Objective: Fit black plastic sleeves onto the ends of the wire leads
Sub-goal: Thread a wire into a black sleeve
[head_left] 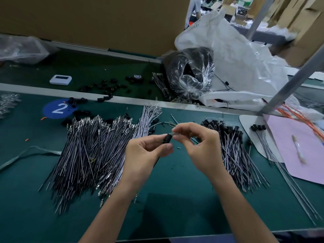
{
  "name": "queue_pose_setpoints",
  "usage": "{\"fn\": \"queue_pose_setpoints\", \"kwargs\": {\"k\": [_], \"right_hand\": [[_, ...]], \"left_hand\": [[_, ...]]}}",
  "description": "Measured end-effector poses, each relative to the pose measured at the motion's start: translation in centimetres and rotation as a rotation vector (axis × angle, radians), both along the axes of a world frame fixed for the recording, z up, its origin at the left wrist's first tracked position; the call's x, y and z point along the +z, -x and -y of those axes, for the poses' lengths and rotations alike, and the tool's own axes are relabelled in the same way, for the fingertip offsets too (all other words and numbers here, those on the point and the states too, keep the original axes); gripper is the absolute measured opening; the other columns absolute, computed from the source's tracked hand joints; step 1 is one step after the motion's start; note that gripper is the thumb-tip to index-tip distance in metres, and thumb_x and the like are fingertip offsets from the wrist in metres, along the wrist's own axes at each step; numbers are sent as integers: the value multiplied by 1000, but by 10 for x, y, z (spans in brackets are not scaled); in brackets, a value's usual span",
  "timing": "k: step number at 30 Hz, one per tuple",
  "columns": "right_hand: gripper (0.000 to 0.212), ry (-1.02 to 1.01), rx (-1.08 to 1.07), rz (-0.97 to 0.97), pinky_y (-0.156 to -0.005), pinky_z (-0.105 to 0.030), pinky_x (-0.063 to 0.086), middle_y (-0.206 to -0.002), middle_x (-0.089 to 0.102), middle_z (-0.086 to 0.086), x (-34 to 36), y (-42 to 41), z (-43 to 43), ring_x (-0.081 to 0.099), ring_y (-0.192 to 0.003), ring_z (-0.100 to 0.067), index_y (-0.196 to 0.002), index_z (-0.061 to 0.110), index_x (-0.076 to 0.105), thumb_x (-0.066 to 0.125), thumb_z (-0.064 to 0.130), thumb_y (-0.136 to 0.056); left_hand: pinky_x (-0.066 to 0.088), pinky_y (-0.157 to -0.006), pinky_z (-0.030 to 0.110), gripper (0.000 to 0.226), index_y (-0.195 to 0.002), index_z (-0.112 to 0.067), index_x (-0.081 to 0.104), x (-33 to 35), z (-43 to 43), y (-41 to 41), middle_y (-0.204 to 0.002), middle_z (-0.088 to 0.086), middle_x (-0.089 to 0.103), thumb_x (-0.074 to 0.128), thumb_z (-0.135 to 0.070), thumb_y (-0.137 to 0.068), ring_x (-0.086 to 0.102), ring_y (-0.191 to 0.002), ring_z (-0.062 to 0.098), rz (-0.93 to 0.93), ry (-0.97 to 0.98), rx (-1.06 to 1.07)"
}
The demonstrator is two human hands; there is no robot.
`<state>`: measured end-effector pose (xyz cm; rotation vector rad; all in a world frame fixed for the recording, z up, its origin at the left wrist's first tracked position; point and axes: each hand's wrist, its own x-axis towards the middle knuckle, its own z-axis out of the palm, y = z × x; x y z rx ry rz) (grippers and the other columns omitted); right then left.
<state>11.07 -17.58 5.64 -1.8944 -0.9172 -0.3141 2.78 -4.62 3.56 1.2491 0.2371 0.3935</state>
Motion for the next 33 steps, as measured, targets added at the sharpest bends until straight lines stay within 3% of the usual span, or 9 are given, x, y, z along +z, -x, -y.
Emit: {"fn": "queue_pose_setpoints", "kwargs": {"k": [2, 4, 6, 10, 13, 20, 25, 33], "right_hand": [[16, 49, -10, 149, -73, -15, 48, -82, 70, 8, 0, 1, 2, 62, -73, -5, -86, 8, 74, 77, -4, -76], [16, 73, -9, 178, -74, -17, 50, -82, 71, 7, 1, 1, 4, 63, -73, -8, -87, 6, 75, 77, -5, -76], [15, 80, 0, 96, -72, -17, 50, -81, 71, 8, 3, -1, 5, 63, -71, -6, -87, 8, 76, 78, -2, -76], [11, 31, 46, -263, -66, -21, 49, -73, 71, 8, 6, -8, 6, 62, -65, -6, -83, 13, 75, 76, 3, -79], [12, -67, 112, -400, -64, -17, 46, -69, 69, 6, 4, -9, 8, 59, -64, -5, -82, 13, 73, 74, 1, -81], [19, 34, 159, -417, -66, -26, 52, -73, 72, -4, 6, -13, 13, 62, -68, -12, -82, 18, 75, 75, -1, -80], [23, 87, 209, -502, -63, -21, 51, -65, 71, 0, 10, -20, 15, 62, -60, -10, -84, 15, 76, 71, -8, -80], [29, 68, 235, -532, -62, -23, 50, -65, 67, -5, 16, -20, 9, 58, -59, -11, -82, 13, 74, 69, -15, -78]], "left_hand": [[61, -71, 29, 24, -76, -31, 80, -1, -2, 0, -76, 8, 76, 80, -10, -64, 74, -70, 20, -17, -20, 0], [61, -73, 29, 27, -75, -28, 79, -2, -3, -1, -76, 8, 76, 81, -2, -68, 74, -71, 21, -38, -56, 2], [60, -74, 26, 34, -82, -28, 78, -3, -5, -2, -78, 5, 76, 79, 4, -73, 75, -73, 19, -48, -118, -8], [58, -81, 25, 33, -97, -17, 75, -1, -8, -3, -87, 1, 77, 77, 7, -74, 74, -83, 17, -26, -208, -46], [58, -81, 26, 31, -96, -18, 76, 0, -11, -4, -87, 0, 77, 77, 5, -75, 75, -83, 18, -18, -248, -91], [59, -77, 26, 28, -90, -21, 77, -6, -11, -5, -82, 8, 77, 74, 4, -78, 75, -81, 24, -1, -144, -117], [59, -81, 29, 34, -88, -25, 77, -8, -17, -8, -87, 1, 77, 76, 6, -75, 75, -83, 21, 23, -271, -132], [59, -73, 26, 31, -90, -12, 76, -11, -14, -12, -85, 5, 77, 71, 14, -75, 74, -77, 20, 98, -166, -159]]}}
